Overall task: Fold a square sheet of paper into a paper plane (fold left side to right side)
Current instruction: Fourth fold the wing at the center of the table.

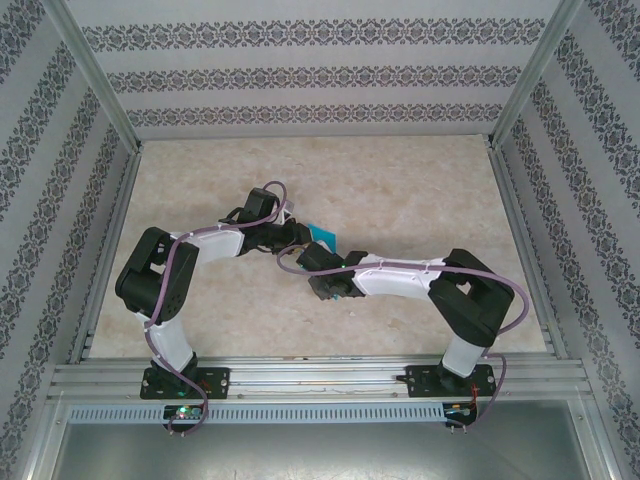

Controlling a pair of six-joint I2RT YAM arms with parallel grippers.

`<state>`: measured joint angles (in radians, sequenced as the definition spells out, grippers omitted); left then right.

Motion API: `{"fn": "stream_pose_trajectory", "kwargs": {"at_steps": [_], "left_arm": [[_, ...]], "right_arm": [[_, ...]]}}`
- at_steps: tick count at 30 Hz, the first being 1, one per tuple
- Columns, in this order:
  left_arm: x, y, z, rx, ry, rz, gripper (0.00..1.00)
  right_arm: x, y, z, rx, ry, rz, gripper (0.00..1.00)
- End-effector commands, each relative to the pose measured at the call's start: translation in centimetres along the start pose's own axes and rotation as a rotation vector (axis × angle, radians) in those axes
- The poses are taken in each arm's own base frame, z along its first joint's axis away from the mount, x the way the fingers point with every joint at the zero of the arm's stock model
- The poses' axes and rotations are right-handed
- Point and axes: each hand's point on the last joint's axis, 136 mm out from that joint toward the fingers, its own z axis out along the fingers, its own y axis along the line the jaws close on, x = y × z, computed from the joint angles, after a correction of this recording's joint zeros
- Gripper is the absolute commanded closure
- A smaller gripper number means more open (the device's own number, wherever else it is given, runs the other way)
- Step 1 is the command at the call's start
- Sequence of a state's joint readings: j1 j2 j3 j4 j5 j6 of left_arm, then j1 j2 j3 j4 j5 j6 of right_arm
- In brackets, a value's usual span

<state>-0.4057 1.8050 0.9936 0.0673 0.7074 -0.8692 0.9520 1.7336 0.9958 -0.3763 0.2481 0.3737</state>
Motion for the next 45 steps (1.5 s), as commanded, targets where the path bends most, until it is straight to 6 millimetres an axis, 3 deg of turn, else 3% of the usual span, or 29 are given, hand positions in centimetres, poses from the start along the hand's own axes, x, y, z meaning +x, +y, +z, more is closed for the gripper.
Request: {"fn": "stream_pose_trajectory", "kwargs": {"at_steps": [1, 9, 18, 26, 30, 33, 40, 45], "left_arm": [[0.2, -1.2, -0.2, 0.015, 0.013, 0.009, 0.79], [0.1, -1.0, -0.5, -0.004, 0.003, 0.014, 0.78], [-0.3, -0.5, -1.9, -0.015, -0.037, 0.010, 0.73], [-2.1, 0.7, -8.1, -0.039, -0.140, -0.003, 0.63], [-2.6, 2.1, -11.7, -0.057, -0.195, -0.025, 0.63], [-2.1, 2.7, -13.0, -0.072, -0.199, -0.024, 0.63], [0.2, 3.9, -11.7, -0.032, -0.141, -0.066, 0.66], [1.5, 4.0, -10.3, -0.023, -0.100, -0.073, 0.67]], "right_arm": [[-0.4, -0.2, -0.1, 0.034, -0.001, -0.029, 0.62], [0.1, -0.2, 0.0, 0.038, 0.010, -0.036, 0.76], [1.0, -0.5, 0.2, 0.046, 0.031, -0.031, 1.00], [1.1, -0.5, 0.0, 0.008, 0.033, -0.021, 1.00], [0.7, -0.1, -0.8, -0.093, 0.016, 0.024, 1.00], [0.4, 0.3, -1.4, -0.207, 0.005, 0.068, 1.00], [0.3, 1.1, -2.0, -0.505, 0.016, 0.203, 1.00], [0.7, 0.8, -1.7, -0.599, 0.041, 0.266, 1.00]]}}
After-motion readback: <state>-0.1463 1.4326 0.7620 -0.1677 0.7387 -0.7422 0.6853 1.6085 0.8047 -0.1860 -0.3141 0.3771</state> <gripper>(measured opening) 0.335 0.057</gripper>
